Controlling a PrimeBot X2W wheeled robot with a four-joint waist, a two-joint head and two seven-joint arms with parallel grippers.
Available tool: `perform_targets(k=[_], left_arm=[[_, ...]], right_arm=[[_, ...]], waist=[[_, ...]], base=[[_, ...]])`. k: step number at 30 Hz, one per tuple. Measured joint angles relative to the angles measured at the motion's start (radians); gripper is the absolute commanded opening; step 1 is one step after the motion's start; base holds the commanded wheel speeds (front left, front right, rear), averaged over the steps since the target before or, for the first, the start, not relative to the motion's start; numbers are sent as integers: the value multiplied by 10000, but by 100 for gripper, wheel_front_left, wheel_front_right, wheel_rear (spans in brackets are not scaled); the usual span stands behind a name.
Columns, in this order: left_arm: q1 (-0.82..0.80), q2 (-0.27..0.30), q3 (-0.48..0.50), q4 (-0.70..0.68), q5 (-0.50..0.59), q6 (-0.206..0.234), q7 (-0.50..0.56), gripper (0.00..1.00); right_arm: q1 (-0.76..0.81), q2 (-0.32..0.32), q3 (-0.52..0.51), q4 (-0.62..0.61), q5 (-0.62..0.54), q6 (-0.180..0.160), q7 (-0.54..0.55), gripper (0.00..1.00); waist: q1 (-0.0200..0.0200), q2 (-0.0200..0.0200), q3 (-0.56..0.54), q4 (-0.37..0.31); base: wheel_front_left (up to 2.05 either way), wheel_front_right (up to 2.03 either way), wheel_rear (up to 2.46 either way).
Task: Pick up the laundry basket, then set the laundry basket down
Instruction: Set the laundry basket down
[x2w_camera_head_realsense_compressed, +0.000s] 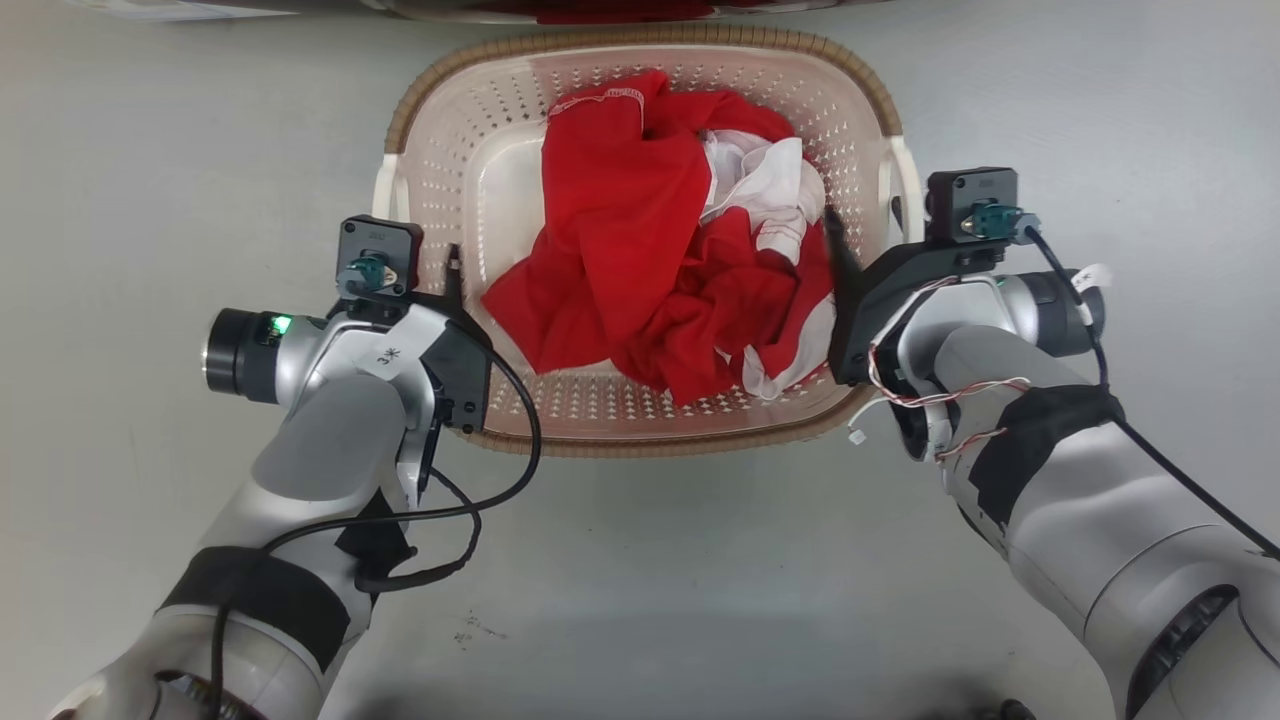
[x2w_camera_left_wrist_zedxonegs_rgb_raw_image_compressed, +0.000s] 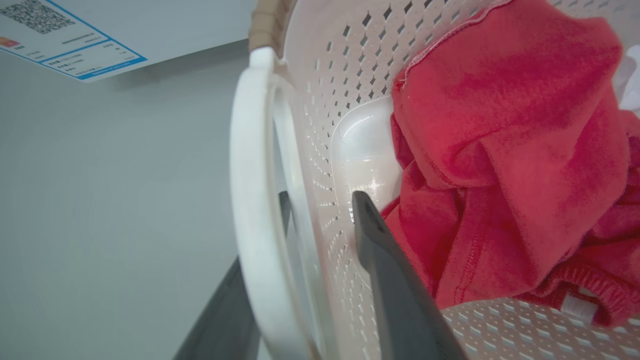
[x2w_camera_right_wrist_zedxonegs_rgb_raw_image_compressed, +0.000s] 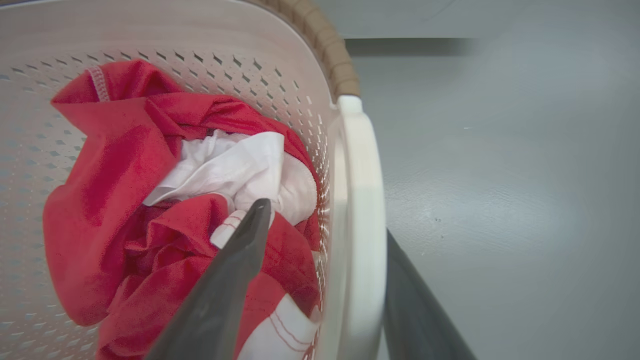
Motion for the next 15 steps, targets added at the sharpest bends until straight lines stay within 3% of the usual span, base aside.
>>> perform_targets(k=[15], left_arm=[[53, -121, 10, 125, -6, 6, -96, 100]], right_arm=[[8, 109, 125, 293, 4, 65, -69, 100]], waist=[[0, 0, -541, 28]], base=[[0, 0, 0]])
